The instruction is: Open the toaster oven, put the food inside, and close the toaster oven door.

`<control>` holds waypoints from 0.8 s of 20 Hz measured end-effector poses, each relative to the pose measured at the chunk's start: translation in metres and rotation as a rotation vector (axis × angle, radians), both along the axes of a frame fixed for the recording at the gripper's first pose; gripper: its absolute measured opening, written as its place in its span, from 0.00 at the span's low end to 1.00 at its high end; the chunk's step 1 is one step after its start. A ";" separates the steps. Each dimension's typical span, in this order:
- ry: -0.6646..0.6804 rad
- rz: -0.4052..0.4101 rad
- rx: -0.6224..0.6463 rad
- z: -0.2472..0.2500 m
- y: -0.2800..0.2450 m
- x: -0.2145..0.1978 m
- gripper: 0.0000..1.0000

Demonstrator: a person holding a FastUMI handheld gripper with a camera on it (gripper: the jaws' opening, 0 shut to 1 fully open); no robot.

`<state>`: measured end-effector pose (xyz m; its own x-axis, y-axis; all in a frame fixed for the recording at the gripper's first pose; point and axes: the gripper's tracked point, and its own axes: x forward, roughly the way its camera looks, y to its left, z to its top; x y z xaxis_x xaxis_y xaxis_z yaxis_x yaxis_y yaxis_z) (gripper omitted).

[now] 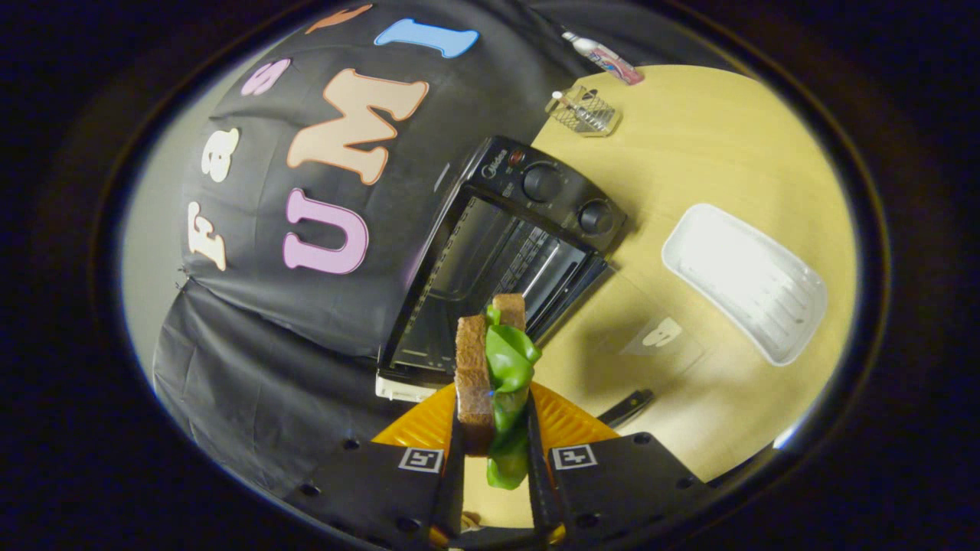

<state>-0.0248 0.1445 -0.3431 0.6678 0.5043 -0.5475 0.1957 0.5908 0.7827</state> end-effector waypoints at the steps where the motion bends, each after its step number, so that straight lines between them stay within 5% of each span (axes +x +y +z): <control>1: 0.000 -0.006 0.002 -0.003 0.008 0.006 0.37; 16: -0.114 -0.162 0.094 -0.032 0.051 0.108 0.37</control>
